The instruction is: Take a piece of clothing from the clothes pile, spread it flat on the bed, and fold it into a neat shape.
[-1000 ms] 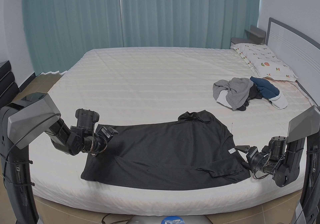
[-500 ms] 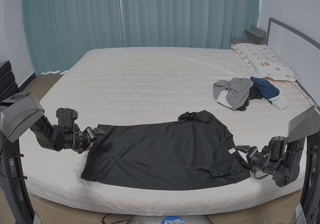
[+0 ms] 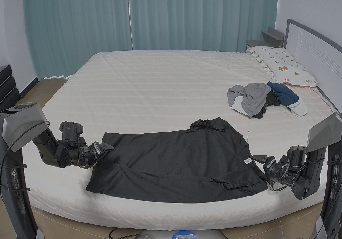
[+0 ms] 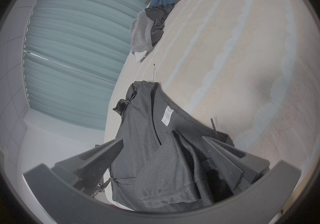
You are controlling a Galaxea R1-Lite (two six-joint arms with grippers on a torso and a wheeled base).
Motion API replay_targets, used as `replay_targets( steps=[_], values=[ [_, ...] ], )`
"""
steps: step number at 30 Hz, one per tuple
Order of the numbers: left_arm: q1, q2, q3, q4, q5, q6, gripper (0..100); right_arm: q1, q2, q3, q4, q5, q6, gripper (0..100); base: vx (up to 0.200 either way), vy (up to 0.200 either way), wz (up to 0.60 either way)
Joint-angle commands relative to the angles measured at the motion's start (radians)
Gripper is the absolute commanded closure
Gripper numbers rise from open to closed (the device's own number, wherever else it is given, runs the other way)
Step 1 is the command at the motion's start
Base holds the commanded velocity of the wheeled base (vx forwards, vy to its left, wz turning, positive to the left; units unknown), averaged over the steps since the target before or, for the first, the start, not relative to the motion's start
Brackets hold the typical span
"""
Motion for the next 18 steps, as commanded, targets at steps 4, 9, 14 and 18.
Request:
replay_targets(
  steps=[4, 9, 14, 18],
  values=[
    [-0.009, -0.003, 0.038, 0.001, 0.003, 0.031, 100, 0.0, 0.001, 0.0, -0.013, 0.0, 0.0, 0, 0.0, 0.0, 0.0],
    [-0.01, -0.003, 0.058, 0.0, 0.014, 0.083, 100, 0.0, 0.001, 0.0, -0.013, 0.0, -0.001, 0, 0.0, 0.0, 0.0],
    [-0.009, -0.011, 0.074, 0.004, 0.017, 0.083, 100, 0.0, 0.001, 0.0, -0.013, 0.002, -0.001, 0, 0.0, 0.0, 0.0],
    [-0.006, -0.046, 0.097, 0.008, 0.017, 0.082, 100, 0.0, -0.005, 0.0, -0.013, 0.0, 0.0, 0, 0.0, 0.0, 0.0]
  ],
)
